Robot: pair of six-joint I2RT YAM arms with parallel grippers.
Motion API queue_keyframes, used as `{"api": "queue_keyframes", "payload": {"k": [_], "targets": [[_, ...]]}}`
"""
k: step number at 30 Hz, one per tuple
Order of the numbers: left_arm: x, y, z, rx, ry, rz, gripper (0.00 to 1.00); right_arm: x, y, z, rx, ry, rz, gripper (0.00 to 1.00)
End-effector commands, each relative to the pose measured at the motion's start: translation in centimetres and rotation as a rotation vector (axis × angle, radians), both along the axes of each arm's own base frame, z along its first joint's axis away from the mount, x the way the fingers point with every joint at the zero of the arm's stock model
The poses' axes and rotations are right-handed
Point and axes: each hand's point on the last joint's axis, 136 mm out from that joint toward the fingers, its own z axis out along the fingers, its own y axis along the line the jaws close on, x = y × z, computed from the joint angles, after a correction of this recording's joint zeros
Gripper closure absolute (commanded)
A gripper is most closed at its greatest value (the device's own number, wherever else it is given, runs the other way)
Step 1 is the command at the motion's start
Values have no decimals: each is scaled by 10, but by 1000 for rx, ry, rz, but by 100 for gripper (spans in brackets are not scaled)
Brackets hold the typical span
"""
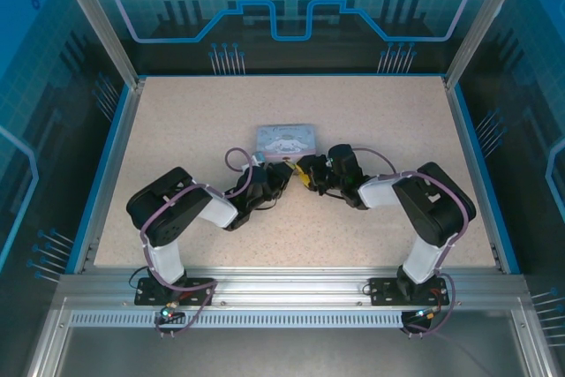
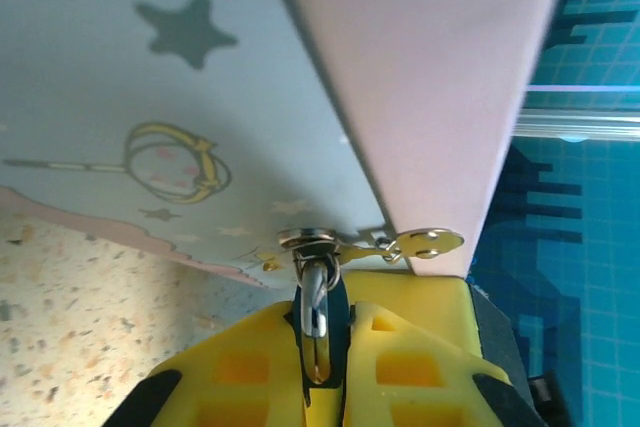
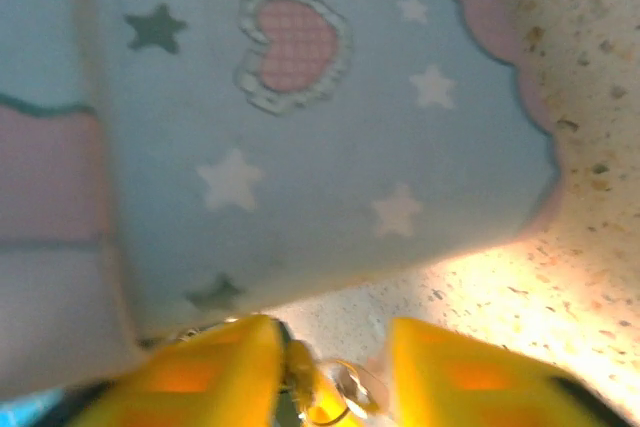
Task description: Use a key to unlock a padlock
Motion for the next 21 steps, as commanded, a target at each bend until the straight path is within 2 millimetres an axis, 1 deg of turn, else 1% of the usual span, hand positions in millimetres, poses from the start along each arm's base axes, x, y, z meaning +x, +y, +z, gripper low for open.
{"api": "queue_keyframes", "payload": {"k": [1,5,10,13,14,19,21], "targets": [[-34,-45,17,-97,8,-236,100,-13,35,79,131,-208,199,37],[-30,-42,21,-86,12,-231,100,-28,20,77,74,-213,238,21],[-27,-39,21,-82,18,-228,100,-46,-8,79,0,-232,266,13],[-25,-36,18,-73,25,-224,100,-54,-25,87,-52,-257,277,10],[-25,-37,18,-71,25,-225,100,-59,-30,86,-76,-246,288,9],[-23,-34,14,-47,30,-220,100,-73,-48,90,-120,-255,326,8],[-22,-33,13,-43,33,-220,100,-75,-55,92,-169,-276,340,9]]}}
